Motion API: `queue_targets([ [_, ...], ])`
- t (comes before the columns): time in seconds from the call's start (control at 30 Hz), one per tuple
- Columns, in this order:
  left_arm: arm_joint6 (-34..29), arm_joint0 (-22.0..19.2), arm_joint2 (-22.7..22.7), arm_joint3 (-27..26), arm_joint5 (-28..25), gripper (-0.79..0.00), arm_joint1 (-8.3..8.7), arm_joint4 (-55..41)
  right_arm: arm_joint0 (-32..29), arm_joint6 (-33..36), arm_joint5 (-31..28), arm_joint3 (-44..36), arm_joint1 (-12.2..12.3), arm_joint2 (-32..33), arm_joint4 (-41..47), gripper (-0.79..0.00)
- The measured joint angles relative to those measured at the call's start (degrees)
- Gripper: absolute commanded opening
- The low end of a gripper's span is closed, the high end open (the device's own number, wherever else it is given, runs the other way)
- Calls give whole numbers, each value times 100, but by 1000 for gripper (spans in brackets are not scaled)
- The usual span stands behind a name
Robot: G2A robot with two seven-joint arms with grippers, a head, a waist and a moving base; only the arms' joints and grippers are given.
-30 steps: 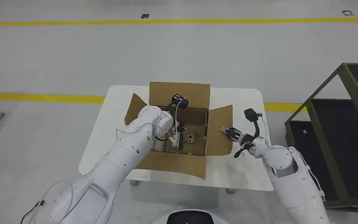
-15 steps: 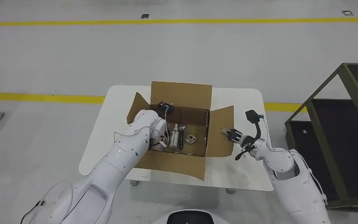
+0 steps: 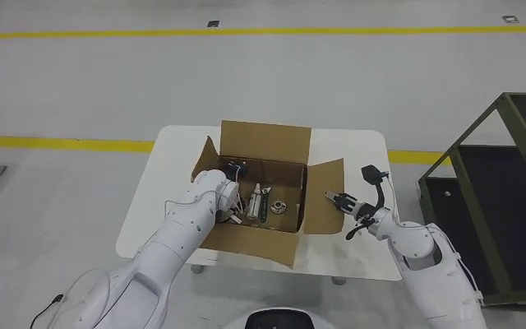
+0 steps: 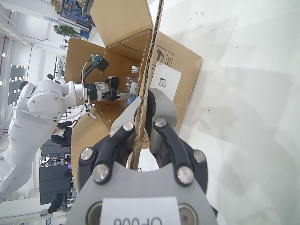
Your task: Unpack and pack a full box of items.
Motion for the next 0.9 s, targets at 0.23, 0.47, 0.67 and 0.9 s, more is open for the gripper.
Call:
queue_targets([
  [0.23, 258, -77, 98, 236, -11, 0, -78, 230, -36, 54, 13, -41, 24, 37, -19, -785],
  [0.47, 387, -100, 207, 489, -54, -3, -175, 391, -31, 64, 27, -32, 39, 32, -27, -785],
  [0.67, 481, -134, 278, 685, -62, 0, -270, 467, 8, 65, 24, 9, 47, 16, -20, -785],
  [0.9, 606, -156, 331, 910, -56, -139, -379, 503, 40, 42, 2, 45, 51, -24, 2, -785],
])
